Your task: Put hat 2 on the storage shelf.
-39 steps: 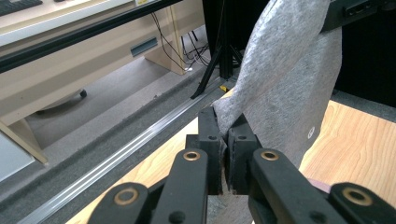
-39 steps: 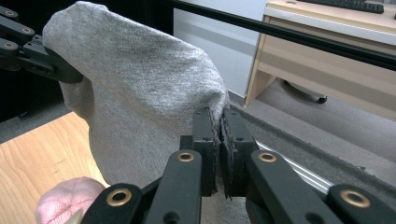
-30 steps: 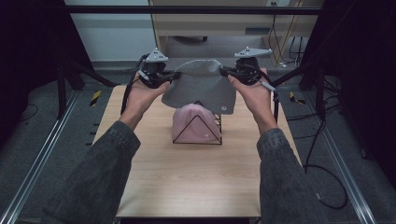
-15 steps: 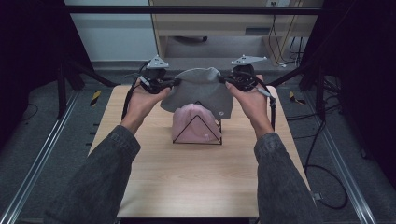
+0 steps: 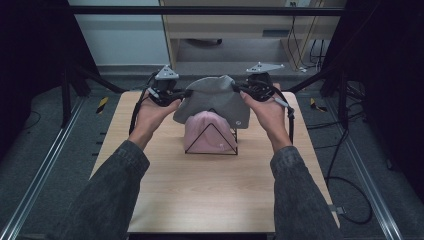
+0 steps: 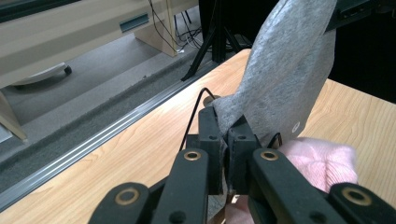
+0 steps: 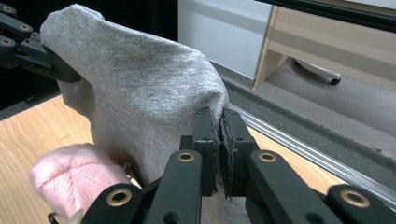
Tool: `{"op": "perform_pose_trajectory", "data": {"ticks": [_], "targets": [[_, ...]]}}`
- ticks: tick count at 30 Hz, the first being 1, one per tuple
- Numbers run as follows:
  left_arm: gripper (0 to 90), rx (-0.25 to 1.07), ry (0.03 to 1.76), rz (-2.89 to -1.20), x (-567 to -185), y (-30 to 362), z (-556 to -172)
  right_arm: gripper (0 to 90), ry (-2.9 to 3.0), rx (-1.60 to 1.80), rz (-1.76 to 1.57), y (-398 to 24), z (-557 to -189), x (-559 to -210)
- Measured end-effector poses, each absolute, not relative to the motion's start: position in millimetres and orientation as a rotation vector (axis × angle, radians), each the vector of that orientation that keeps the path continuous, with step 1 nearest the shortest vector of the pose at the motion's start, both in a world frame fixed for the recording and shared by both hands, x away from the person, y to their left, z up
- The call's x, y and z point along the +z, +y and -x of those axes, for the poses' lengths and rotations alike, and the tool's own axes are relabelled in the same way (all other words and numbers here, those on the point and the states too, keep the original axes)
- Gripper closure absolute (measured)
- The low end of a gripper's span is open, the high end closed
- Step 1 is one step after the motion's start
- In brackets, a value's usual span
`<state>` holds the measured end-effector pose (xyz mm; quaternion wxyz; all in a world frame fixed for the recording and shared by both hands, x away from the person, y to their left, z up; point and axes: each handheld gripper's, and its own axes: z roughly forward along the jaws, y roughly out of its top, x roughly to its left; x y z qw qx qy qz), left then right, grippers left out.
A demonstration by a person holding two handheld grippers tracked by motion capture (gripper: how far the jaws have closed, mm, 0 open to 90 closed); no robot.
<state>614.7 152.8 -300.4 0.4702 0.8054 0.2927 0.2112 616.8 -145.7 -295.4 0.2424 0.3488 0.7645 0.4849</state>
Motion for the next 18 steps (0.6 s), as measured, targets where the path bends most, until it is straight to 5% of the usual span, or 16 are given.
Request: {"op": "perform_pose_trajectory", "data": {"ticks": [18], "targets": [[87.3,0.472,0.749,-2.032,-344,153,-615,86.1,2.142,1.286,-0.989,-142,-612,-339]]}}
